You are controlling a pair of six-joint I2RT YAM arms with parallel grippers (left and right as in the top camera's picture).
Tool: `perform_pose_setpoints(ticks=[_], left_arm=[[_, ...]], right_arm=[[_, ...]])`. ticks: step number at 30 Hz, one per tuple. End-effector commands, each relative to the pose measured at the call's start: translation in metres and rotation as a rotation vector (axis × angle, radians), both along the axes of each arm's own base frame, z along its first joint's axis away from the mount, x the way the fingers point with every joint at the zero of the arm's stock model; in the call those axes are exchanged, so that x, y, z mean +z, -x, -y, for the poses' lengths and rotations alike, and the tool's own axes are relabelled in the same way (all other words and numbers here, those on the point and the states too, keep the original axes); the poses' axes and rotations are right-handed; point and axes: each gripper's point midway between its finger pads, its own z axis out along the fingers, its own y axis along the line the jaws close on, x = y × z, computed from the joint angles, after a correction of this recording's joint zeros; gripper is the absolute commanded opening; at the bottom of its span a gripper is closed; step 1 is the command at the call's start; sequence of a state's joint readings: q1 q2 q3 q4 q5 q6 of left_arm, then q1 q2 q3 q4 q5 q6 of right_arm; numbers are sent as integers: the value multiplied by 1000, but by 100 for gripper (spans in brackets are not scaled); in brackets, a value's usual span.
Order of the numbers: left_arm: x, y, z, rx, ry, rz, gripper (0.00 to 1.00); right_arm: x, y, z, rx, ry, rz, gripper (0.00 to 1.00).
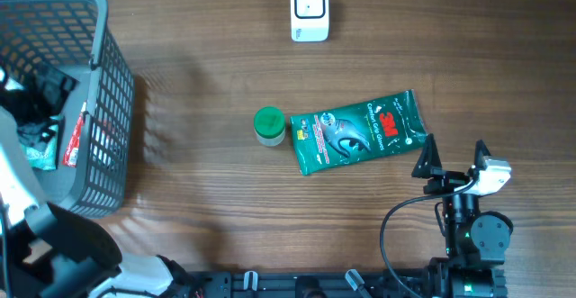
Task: Scan the item barcode
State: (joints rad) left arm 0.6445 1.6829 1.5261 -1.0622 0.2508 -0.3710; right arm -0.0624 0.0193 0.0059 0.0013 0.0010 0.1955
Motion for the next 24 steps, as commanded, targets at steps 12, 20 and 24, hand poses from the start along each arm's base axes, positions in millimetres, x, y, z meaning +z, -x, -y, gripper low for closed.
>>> perform_pose_setpoints(ticks=[12,20,24], left_arm=[[-113,-11,21,-163,142,-54,77],[-117,-16,28,-190,142,-58,4],[-92,-19,25,-210,106,-25,4]], right_arm=[[3,0,1,-8,12,10,100],[3,0,1,-8,13,10,100],[3,0,2,-8,13,10,100]])
